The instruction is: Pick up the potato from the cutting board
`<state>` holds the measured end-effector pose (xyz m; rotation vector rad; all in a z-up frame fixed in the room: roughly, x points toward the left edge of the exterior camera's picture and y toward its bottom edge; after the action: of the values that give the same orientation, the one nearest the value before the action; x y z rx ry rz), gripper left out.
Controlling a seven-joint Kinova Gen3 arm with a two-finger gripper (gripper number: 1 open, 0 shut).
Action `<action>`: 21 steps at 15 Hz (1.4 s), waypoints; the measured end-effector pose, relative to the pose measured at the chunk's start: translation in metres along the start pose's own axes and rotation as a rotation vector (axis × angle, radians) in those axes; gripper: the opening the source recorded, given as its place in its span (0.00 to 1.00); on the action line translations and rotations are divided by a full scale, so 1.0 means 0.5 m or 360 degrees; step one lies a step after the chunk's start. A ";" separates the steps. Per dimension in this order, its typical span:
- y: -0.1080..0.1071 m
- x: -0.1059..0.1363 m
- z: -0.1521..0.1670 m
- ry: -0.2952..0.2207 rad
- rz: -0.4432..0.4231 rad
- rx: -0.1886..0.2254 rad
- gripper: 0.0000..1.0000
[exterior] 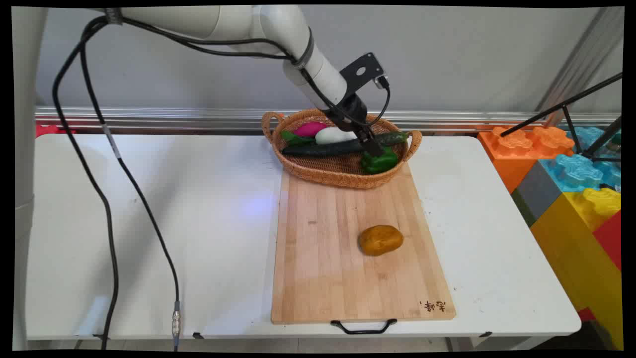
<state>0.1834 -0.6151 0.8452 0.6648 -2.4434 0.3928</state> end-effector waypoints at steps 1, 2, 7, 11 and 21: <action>-0.002 0.005 -0.002 -0.0002 -0.0002 -0.0010 1.00; -0.002 0.009 -0.007 -0.0003 -0.0006 -0.0021 1.00; 0.021 0.036 -0.065 0.0005 -0.0035 -0.0075 1.00; 0.080 0.051 -0.133 -0.0002 -0.0067 -0.0141 1.00; 0.302 -0.016 -0.130 -0.0136 -0.0081 -0.0235 1.00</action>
<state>0.1370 -0.4595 0.8728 0.6915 -2.5011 0.1650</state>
